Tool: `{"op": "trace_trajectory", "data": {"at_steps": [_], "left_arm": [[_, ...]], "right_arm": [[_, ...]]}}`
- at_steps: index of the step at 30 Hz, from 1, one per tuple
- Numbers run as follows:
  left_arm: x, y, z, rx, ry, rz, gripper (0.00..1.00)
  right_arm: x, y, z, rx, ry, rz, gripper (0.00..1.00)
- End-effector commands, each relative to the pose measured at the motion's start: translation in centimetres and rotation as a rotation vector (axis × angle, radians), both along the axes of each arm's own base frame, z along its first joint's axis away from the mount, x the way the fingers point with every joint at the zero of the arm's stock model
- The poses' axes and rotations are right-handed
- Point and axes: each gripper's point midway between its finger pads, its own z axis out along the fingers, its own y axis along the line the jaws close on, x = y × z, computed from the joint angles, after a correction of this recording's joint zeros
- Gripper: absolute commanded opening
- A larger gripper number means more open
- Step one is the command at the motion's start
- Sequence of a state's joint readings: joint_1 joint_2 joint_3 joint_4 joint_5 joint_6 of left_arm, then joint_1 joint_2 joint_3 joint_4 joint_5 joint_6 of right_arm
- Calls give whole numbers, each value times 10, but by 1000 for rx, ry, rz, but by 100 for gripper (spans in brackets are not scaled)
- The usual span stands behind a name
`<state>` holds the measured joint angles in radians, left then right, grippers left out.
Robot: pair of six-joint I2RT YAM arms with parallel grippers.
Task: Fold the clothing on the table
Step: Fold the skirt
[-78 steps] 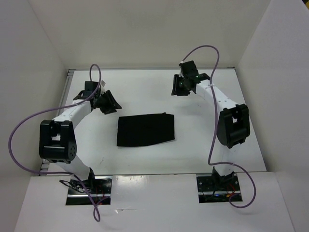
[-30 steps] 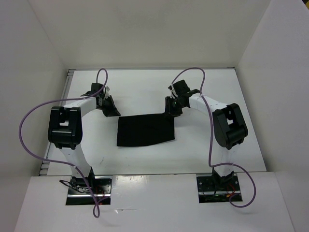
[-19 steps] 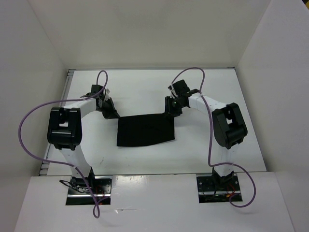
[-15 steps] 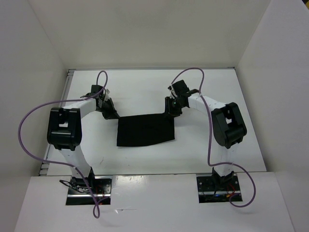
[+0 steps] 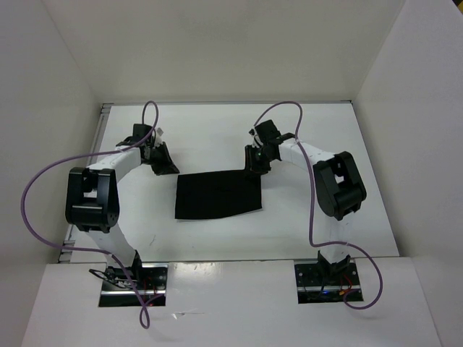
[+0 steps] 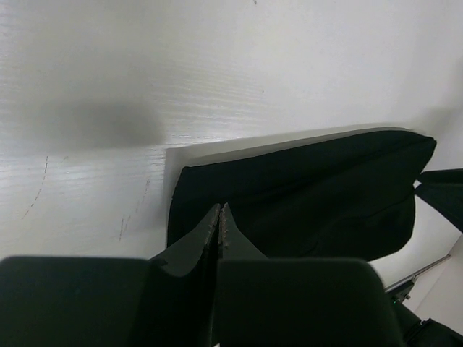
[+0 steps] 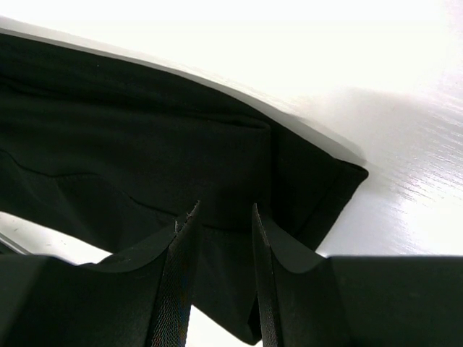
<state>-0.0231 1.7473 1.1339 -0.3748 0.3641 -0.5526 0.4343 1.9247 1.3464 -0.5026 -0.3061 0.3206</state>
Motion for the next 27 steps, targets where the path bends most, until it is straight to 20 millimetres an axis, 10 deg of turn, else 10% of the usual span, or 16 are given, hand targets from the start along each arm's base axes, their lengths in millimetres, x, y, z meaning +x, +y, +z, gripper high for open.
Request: {"op": "trace_trajectory", "data": {"at_steps": [1, 8, 27], "left_arm": [[-4, -1, -15, -4, 35, -17, 0], [-3, 0, -46, 1, 97, -6, 0], [-5, -5, -55, 8, 109, -12, 0]], "right_arm": [[15, 11, 16, 18, -57, 11, 39], [19, 11, 22, 15, -70, 6, 40], [32, 6, -12, -68, -67, -25, 39]]}}
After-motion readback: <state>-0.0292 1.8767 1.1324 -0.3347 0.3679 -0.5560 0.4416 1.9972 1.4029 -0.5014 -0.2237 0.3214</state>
